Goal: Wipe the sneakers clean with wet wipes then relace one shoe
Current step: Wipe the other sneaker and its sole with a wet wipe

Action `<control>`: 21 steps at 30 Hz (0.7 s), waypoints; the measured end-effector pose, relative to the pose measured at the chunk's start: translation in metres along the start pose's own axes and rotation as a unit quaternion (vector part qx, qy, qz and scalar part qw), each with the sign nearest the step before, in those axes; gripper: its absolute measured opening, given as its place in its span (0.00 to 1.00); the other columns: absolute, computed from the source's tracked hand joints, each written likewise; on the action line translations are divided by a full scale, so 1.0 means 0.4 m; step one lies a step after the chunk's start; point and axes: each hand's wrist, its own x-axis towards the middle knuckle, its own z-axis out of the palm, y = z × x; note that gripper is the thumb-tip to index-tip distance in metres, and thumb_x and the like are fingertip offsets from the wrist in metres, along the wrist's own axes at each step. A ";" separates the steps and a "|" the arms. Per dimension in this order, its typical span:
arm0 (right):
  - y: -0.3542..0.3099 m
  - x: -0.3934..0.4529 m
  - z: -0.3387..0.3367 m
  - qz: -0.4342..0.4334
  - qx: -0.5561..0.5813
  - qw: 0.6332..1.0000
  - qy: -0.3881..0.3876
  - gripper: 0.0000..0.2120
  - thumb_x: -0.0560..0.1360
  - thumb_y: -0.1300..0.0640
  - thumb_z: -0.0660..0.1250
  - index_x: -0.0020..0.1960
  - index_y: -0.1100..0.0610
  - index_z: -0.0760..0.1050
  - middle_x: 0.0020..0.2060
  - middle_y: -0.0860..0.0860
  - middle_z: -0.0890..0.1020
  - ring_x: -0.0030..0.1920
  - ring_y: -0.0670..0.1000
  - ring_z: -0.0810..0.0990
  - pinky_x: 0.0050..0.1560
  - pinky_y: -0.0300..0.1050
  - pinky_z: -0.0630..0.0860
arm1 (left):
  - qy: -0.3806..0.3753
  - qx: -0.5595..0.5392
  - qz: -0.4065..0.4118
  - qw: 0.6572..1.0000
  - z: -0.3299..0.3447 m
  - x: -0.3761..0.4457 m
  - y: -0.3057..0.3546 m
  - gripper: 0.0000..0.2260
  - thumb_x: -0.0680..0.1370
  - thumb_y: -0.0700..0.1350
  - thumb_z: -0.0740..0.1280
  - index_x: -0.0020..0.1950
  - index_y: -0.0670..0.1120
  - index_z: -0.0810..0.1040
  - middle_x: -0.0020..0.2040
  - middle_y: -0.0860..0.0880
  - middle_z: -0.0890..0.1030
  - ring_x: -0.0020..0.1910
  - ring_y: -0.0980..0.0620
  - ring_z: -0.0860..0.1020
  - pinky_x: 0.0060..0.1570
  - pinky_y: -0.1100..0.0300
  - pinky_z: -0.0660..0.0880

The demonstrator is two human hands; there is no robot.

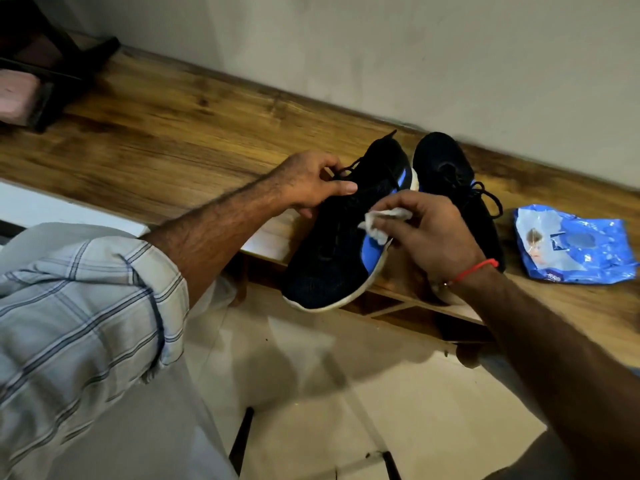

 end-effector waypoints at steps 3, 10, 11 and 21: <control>0.016 0.006 0.006 0.028 0.024 0.998 0.055 0.06 0.76 0.61 0.71 0.51 0.55 0.84 0.47 0.47 0.86 0.52 0.44 0.83 0.56 0.50 0.80 | 0.017 0.028 -0.002 0.999 -0.017 0.005 -0.003 0.16 0.78 0.55 0.71 0.66 0.55 0.80 0.61 0.51 0.80 0.50 0.50 0.83 0.43 0.48 0.85; 0.010 0.014 0.017 -0.005 0.005 0.997 0.072 0.06 0.77 0.55 0.71 0.50 0.56 0.85 0.46 0.47 0.85 0.48 0.43 0.83 0.53 0.46 0.80 | 0.015 -0.037 0.012 0.999 -0.012 0.014 -0.009 0.08 0.80 0.49 0.70 0.58 0.49 0.77 0.49 0.46 0.83 0.40 0.50 0.83 0.38 0.49 0.84; 0.015 0.015 0.016 -0.001 0.006 0.998 0.063 0.06 0.76 0.56 0.72 0.50 0.56 0.85 0.46 0.47 0.85 0.49 0.43 0.83 0.54 0.46 0.80 | 0.004 -0.031 0.013 0.999 -0.010 0.013 -0.007 0.08 0.80 0.51 0.70 0.56 0.49 0.78 0.49 0.46 0.83 0.41 0.50 0.84 0.38 0.50 0.84; -0.007 -0.041 0.071 -0.091 -0.138 0.984 -0.071 0.05 0.71 0.62 0.73 0.46 0.55 0.84 0.43 0.50 0.84 0.44 0.48 0.82 0.50 0.44 0.77 | -0.019 0.055 0.078 0.995 0.033 -0.004 0.019 0.12 0.75 0.56 0.75 0.48 0.49 0.84 0.50 0.50 0.82 0.35 0.52 0.79 0.38 0.47 0.84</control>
